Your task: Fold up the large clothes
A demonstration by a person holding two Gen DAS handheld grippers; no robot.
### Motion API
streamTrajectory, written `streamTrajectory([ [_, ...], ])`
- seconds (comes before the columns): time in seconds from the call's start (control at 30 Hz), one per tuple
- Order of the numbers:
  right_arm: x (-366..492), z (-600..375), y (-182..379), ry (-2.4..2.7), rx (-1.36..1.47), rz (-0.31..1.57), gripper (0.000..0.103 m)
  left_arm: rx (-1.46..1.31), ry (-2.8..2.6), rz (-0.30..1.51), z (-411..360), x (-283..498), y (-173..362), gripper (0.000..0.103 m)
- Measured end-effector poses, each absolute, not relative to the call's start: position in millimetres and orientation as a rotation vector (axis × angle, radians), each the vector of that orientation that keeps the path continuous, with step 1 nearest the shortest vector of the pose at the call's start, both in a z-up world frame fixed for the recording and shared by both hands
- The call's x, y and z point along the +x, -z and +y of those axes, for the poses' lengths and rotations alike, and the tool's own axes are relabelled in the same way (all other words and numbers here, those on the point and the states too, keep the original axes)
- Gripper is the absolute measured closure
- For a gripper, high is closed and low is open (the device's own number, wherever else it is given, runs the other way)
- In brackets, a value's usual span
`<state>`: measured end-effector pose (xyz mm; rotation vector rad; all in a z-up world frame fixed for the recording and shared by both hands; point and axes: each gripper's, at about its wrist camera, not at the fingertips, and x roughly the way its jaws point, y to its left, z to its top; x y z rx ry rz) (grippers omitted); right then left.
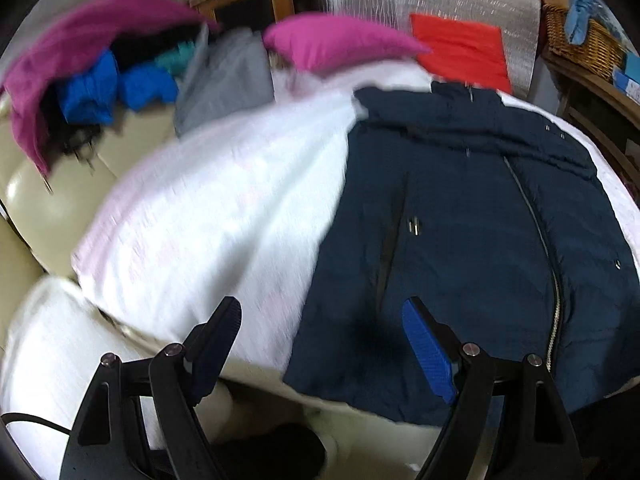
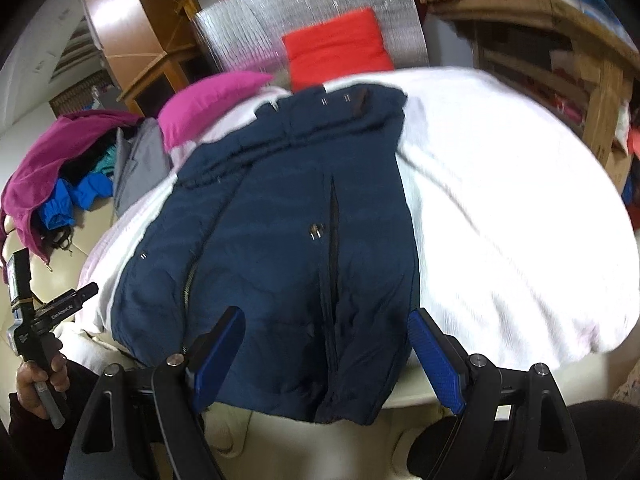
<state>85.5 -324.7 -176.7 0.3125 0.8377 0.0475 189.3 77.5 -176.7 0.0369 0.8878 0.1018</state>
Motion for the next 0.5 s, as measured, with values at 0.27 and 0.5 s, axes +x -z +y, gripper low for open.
streamTrajectory([
  [0.27, 93.7, -330.8, 201.0, -0.008, 0.339, 0.939, 0.017, -0.210, -0.046, 1.056, 108.2, 194.9, 202.4, 0.020],
  [0.5, 99.9, -336.6, 214.7, -0.005, 0.386, 0.993, 0.017, -0.421, 0.013, 1.158, 132.3, 199.6, 227.9, 0.020],
])
